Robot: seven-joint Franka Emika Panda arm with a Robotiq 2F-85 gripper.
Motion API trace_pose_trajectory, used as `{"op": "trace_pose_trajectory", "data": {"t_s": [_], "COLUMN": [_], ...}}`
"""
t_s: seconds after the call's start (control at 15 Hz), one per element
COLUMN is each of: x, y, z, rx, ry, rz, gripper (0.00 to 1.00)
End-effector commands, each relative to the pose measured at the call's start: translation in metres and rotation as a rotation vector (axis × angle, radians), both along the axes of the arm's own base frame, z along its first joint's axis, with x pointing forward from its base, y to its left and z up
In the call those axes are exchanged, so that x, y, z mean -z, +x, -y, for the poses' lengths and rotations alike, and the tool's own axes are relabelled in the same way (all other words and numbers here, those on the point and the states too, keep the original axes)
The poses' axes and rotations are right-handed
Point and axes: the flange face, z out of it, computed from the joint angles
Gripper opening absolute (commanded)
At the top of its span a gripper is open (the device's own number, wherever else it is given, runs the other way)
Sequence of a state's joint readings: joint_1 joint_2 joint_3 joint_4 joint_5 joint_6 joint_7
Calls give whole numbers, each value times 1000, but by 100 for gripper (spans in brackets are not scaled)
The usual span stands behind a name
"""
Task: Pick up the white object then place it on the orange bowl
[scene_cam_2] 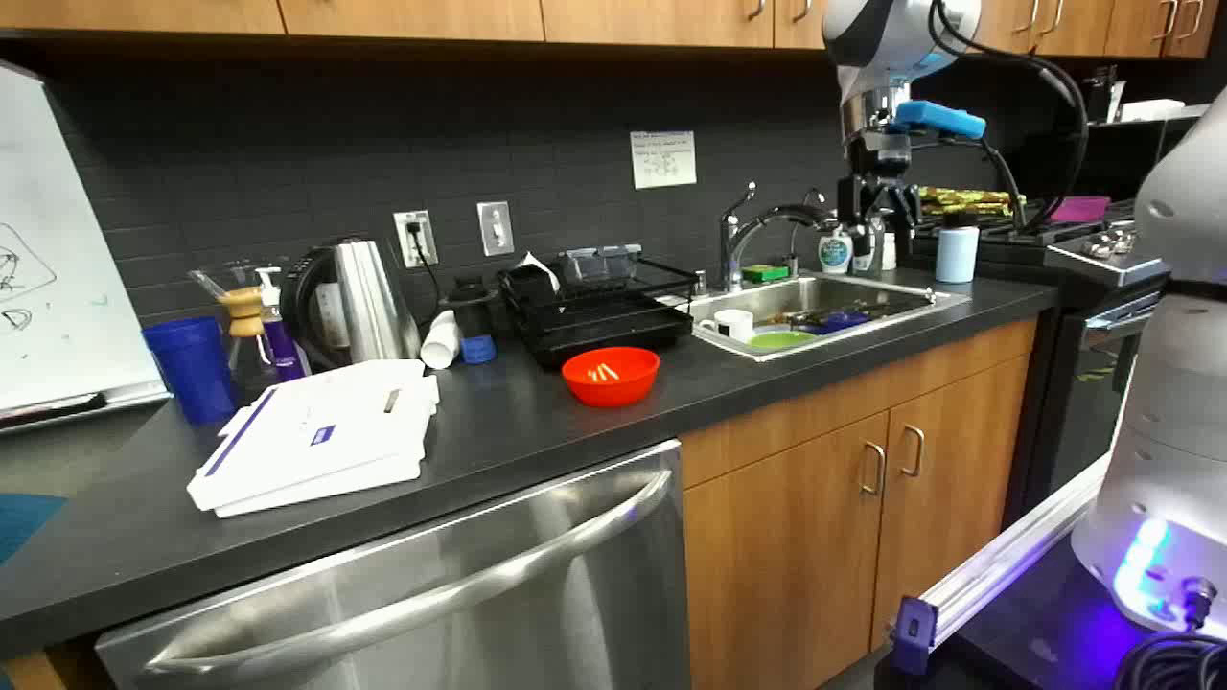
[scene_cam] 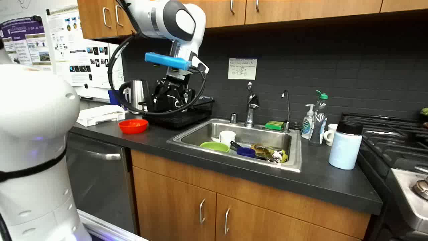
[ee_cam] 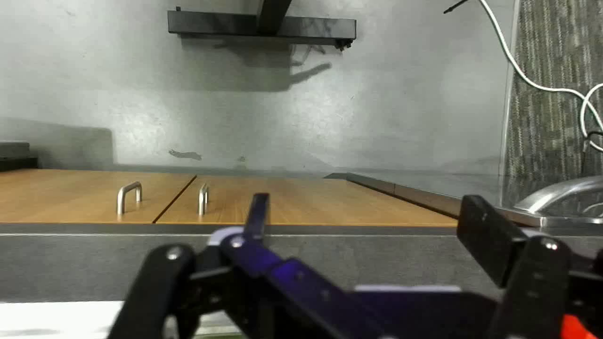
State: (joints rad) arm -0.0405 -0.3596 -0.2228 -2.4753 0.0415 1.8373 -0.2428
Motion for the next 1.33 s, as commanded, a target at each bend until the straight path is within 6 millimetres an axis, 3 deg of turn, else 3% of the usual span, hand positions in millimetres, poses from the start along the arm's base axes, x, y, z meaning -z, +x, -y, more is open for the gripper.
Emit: {"op": "trace_pose_trajectory", "data": {"t_s": [0.0,0.93,1.13,1.27], "x": [-1,-1,-10,-18], "y": [0,0,6,10], "z": [0,0,-38,-78], "rx": [0,0,-77,-159], "ry": [0,0,-44,-84], "rz": [0,0,41,96], "gripper": [100,100,100,100]}}
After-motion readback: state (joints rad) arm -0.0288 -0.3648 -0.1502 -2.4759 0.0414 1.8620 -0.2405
